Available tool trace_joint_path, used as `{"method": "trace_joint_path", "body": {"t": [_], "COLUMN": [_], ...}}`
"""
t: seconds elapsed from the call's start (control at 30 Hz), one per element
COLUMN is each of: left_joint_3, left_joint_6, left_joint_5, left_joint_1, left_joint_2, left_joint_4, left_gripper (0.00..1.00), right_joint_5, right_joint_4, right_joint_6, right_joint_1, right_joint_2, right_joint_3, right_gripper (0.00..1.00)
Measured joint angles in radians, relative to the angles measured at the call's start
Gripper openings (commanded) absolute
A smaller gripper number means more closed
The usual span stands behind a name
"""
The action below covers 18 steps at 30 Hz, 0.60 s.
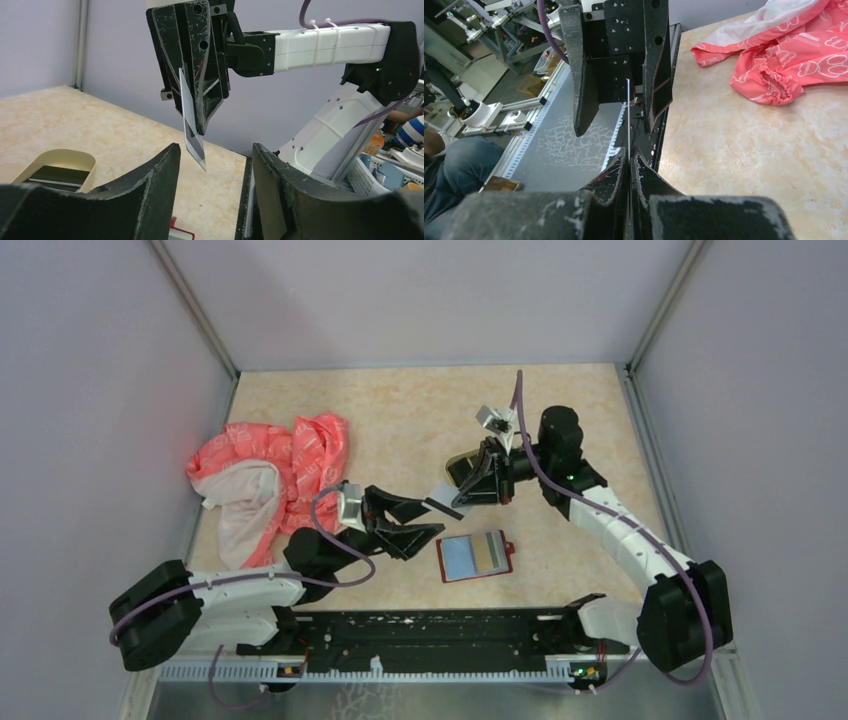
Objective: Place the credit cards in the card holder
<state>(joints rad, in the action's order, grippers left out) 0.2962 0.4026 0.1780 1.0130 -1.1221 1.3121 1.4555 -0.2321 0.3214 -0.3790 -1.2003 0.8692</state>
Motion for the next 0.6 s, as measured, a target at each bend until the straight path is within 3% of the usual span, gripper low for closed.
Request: {"method": "trace_joint_path", "body": {"t": [0.07, 0.13, 0.3, 0.4, 0.53, 0.6], "left_joint_3": [0.009, 0.021, 0.023, 0.023, 0.012, 0.001], "left_joint_6": [-0.008, -0.016, -0.039, -0.048, -0.04, -0.04], "left_joint_5": [-0.011, -0.023, -0.047, -0.071, -0.093, -0.104], "left_joint_1": [0.001, 0.001, 0.002, 0.0, 0.002, 0.002], "left_joint_2": [0.0, 0.0, 0.013, 0.032, 0.083, 0.128], "left_joint_4": [-0.019, -0.04, -0.074, -0.111, -0.174, -0.211], "left_gripper": [0.56, 0.47, 0.0, 0.0, 0.0, 0.0], "right_joint_5": [-0.005, -0.011, -0.017, -0.015, -0.023, -0.041], "right_joint_4": [0.006, 0.018, 0.05, 0.069, 0.126, 0.201], "right_joint_6": [-0.013, -0.026, -0.07, -0.105, -0.183, -0.269], "right_joint_1": [-0.009, -0.017, -0.026, -0.037, -0.047, -0.049], "right_joint_2": [-0.007, -0.016, -0.026, -0.027, -0.027, -0.027], "right_joint_3": [-0.006, -0.006, -0.007, -0.006, -0.006, -0.002], "right_gripper": [0.0, 0.0, 0.0, 0.02, 0.42, 0.57]}}
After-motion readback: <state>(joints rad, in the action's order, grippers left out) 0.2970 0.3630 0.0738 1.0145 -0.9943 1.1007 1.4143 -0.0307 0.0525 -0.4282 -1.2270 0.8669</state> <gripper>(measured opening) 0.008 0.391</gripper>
